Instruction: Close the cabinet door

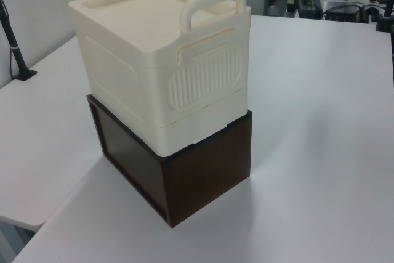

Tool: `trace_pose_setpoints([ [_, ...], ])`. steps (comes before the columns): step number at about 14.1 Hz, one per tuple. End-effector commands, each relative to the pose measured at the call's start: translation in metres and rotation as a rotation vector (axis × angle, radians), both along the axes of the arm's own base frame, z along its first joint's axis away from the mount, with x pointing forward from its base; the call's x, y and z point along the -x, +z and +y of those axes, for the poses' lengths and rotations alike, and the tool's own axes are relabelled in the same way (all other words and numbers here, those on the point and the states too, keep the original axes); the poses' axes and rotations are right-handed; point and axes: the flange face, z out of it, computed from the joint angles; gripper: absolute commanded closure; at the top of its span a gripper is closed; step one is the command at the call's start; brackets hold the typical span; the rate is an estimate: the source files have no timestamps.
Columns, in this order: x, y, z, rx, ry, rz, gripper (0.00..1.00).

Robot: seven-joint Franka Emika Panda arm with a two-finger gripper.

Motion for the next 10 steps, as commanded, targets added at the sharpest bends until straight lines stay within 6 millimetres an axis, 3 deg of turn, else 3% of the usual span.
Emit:
trace_pose_setpoints([
  [1,0.0104,0.0139,-0.0122,-0.007,-0.036,-0.034,0.0],
  [9,0.0156,0.0153,-0.0133,-0.008,-0.041,-0.011,0.0],
  [10,0.0156,0.0146,-0.0125,-0.008,-0.039,-0.01,0.06],
])
